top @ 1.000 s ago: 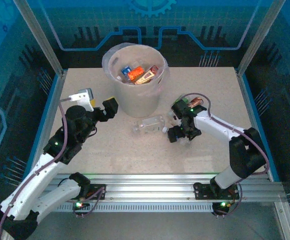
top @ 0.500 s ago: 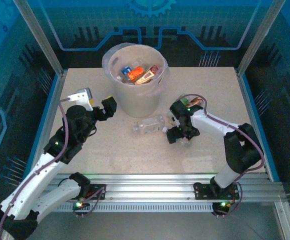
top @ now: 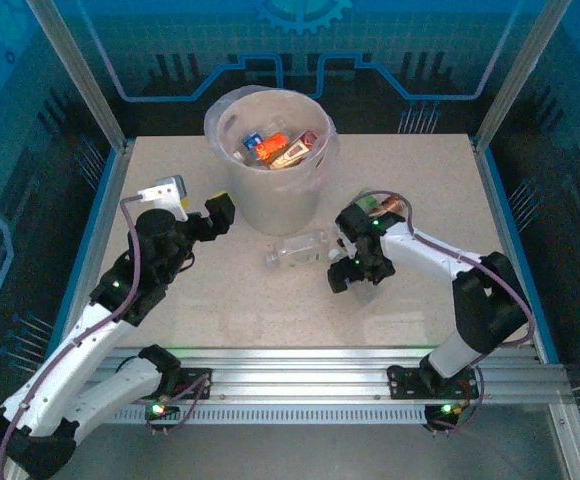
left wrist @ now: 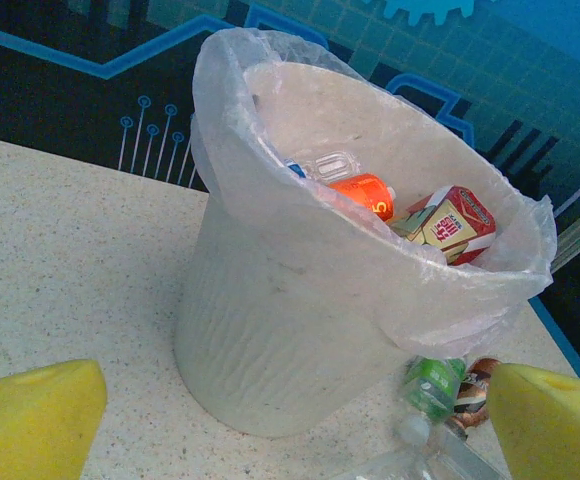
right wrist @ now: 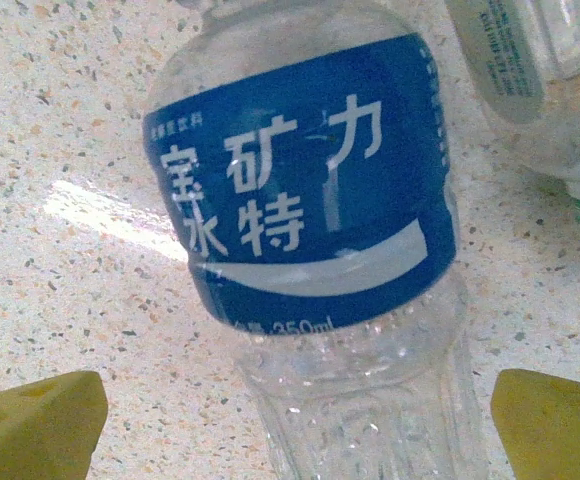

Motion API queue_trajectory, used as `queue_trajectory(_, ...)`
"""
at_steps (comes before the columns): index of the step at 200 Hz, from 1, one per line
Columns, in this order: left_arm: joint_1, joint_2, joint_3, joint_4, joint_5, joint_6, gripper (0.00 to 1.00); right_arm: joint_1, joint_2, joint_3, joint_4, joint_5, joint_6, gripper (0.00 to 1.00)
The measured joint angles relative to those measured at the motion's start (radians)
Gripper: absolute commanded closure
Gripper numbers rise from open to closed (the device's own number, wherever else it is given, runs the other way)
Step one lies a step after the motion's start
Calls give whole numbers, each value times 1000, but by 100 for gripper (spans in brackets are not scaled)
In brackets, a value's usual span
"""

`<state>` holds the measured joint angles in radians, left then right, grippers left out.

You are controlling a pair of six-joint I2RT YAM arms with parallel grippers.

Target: Put the plastic bottles in the bin

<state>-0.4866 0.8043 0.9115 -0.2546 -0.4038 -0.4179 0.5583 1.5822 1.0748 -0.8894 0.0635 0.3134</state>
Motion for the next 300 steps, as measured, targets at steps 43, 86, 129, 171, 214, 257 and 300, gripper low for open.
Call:
queue_trajectory(43,0,1,0,6,0,-2,1,0,3,-4,7,20,0,0)
queue_trajectory(86,0,2,0,6,0,-2,1,0,60,-32,42,42,3,0)
queue_trajectory(129,0,2,0,6,0,-2,1,0,113,-50,89,44,3,3)
queue_trajectory(171,0,2,0,6,0,-2,1,0,128,-62,110,45,0,17)
queue_trajectory(214,0,5,0,7,0,-3,1,0,121,-66,113,48,-3,38)
queue_trajectory(257,0,18,0,6,8,-4,1,5,13,-74,90,61,-5,49)
queue_trajectory(300,0,45,37,-9,58,-22,1,26,-198,-71,63,59,-19,54)
